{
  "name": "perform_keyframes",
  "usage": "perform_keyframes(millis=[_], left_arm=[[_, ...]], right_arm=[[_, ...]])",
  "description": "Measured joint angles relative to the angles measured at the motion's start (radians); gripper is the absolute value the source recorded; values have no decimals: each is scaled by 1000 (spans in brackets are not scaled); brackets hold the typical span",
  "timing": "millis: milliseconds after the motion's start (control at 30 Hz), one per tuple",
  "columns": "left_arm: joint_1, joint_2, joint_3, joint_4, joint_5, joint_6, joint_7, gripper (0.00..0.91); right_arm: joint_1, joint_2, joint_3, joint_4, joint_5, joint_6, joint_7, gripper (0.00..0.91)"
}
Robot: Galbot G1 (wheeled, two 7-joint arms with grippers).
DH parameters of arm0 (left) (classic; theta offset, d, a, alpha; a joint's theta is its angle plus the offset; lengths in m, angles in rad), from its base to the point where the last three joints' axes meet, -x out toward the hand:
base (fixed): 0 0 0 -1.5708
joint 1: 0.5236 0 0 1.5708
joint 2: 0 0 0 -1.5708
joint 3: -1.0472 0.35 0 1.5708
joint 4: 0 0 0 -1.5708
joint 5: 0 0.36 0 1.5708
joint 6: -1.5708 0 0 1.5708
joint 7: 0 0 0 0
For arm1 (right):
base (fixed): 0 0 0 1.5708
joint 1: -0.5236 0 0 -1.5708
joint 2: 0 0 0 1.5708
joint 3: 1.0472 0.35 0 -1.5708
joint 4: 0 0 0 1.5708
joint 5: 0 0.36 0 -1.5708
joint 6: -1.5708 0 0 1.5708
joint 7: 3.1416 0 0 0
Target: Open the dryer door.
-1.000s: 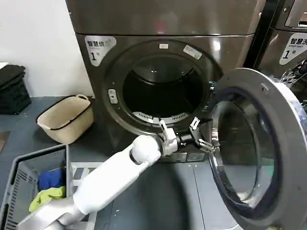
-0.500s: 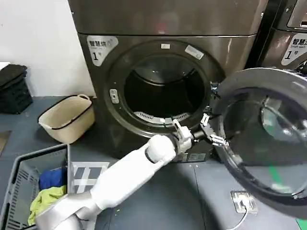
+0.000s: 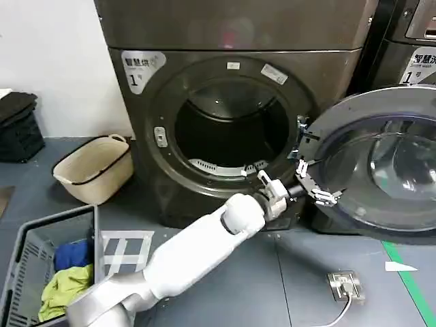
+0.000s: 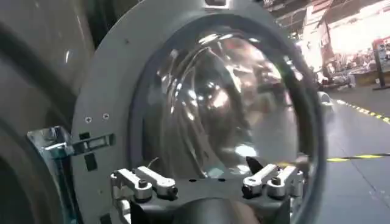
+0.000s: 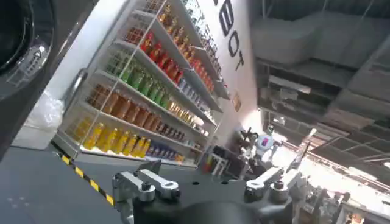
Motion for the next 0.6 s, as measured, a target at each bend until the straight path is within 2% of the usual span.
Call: perform_keyframes(millis=[500, 600], left_arm=[[-11, -2, 3, 9, -4, -6, 12, 907], [-1, 10, 1, -7, -4, 23, 41, 907]], right_arm=[[-1, 0, -3, -3, -1, -3, -7, 907], [-9, 2, -3, -4, -3, -3, -12, 907]])
